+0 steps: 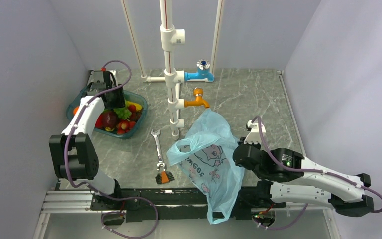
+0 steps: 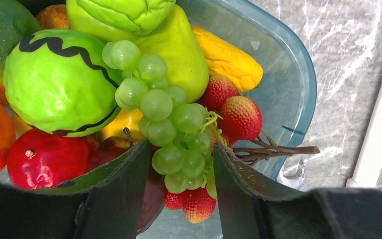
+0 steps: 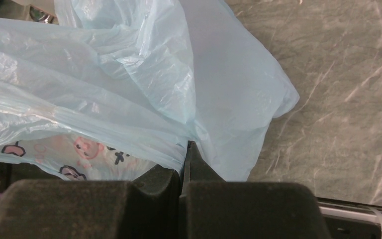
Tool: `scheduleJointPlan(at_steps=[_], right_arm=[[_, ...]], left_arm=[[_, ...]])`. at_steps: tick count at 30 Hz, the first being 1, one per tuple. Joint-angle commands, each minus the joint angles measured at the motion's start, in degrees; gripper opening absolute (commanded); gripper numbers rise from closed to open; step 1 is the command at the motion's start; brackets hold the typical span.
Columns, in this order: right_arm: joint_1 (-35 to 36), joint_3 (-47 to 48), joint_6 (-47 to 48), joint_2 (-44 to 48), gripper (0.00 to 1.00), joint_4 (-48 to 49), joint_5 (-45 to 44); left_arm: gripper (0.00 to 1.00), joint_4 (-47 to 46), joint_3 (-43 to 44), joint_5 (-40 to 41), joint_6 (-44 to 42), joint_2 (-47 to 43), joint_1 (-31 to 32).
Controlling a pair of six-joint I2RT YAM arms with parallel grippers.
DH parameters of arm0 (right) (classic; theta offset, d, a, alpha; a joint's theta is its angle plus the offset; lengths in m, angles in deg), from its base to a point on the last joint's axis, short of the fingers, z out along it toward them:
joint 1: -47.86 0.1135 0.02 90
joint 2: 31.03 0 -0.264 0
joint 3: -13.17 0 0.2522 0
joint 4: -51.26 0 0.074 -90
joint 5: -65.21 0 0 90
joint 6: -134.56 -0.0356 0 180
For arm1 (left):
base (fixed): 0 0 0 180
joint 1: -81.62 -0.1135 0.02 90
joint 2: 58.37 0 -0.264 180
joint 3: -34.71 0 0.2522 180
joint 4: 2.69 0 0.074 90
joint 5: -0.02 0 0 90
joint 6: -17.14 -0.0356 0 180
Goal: Take the fake fruits out of the plastic bag
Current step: Place the fake fruit in the bin, then place the plastic bag at the center of the board.
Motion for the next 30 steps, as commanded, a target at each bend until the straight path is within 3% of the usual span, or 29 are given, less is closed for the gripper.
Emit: scheduleJointPlan(at_steps=[1, 6, 18, 20, 24, 30], right_arm=[[-0.01, 2.57, 0.07, -1.09, 0.0, -1.78, -3.34], [-0.04, 3.23, 0.36, -1.49, 0.0, -2.42, -4.74], [-2.68, 4.21, -1.39, -6.02, 0.0, -6.99, -9.19], [-5.18, 6.03, -3.57, -8.81, 0.0, -10.37, -11.13], [-13.81, 8.84, 1.63, -13.11, 0.0, -10.37, -11.93], [-34.01, 8.27, 17.33, -15.73, 0.0, 2.67, -4.37]], left_arm=[[0.57, 0.27, 0.48, -2.05, -0.4, -3.92, -0.14], [0.68, -0.42, -0.26, -4.28, -0.11, -6.52, -0.08], [0.77, -11.2, -8.55, -12.98, 0.4, -22.59, 0.47], [0.78, -12.75, -9.84, -13.54, 0.33, -24.89, 0.83], [0.78, -14.54, -11.17, -13.64, -0.47, -27.69, 2.07], [0.79, -14.82, -11.67, -12.41, -1.45, -29.88, 4.89]])
